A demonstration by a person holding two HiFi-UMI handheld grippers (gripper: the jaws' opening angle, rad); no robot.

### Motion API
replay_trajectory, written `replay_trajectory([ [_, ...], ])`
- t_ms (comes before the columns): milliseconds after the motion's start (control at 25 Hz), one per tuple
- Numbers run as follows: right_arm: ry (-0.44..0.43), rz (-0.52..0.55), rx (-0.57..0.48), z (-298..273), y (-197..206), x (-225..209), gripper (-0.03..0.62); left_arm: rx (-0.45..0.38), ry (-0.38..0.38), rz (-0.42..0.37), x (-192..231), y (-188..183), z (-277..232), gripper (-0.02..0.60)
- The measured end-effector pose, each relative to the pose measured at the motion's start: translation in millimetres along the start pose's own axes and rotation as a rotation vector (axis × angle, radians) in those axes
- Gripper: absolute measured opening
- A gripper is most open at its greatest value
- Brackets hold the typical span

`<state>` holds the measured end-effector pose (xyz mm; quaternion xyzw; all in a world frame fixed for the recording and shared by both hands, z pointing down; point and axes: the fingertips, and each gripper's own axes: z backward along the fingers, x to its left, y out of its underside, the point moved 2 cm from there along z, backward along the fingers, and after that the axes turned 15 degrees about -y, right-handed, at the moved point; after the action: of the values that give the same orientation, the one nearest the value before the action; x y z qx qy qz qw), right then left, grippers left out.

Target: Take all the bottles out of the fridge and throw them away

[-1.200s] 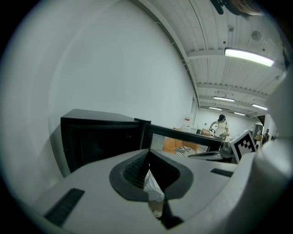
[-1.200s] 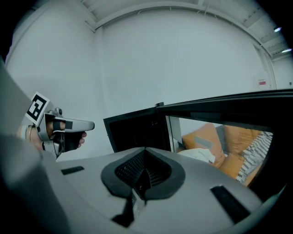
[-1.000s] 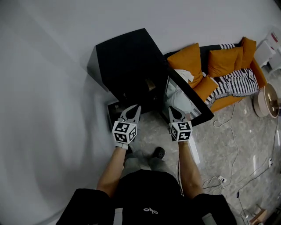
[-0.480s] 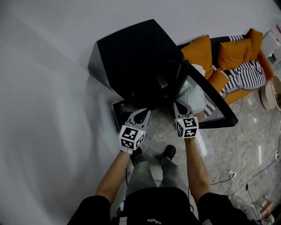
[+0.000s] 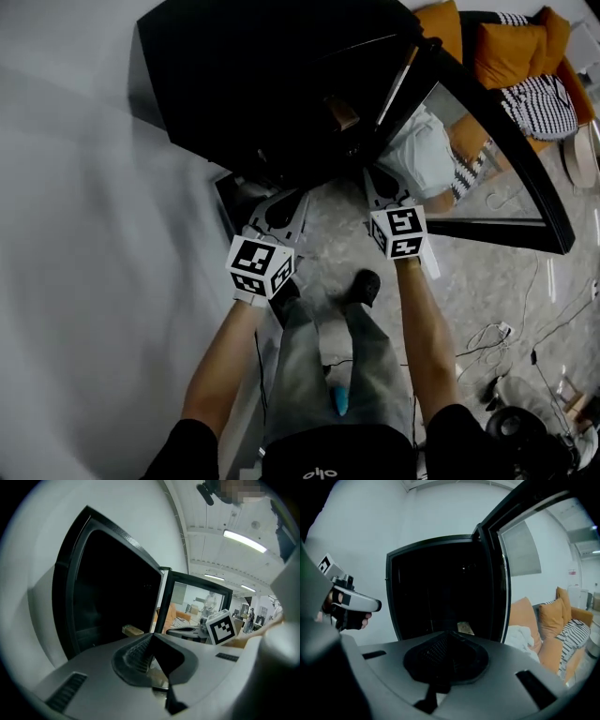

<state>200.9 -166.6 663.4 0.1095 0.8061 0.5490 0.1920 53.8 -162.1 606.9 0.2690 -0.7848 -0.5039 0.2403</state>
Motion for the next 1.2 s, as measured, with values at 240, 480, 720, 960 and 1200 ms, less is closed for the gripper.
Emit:
replay_trajectory([
  [240,0.044,-0.004,-0.033,-21.4,34.6,-21.6,0.008,0.006,0.019,-0.008,9.2,38.6,-20.0,-0.002],
  [480,0.039,0.03,-0.041,-36.2,49.0,-22.8,0.009,-0.016,0.027,-0.004,11.3,50.6,-34.2,-0.002],
  [720,0.054,0.021,-0.023,-47.8,54.5,-28.4,0.059,-0.026,0.029,0.005,12.5,49.0,-39.1,-0.002],
  [960,0.065,0.015,0.01,-67.4,50.7,-44.0,0.181,-0.017,0.033,-0.002,13.6,47.5,-45.3,-0.002],
  [1200,0.085,-0.031,-0.027,-93.6,42.8,-58.4,0.317,-0.024,0.029,0.006,19.8,38.7,-56.3,-0.002],
])
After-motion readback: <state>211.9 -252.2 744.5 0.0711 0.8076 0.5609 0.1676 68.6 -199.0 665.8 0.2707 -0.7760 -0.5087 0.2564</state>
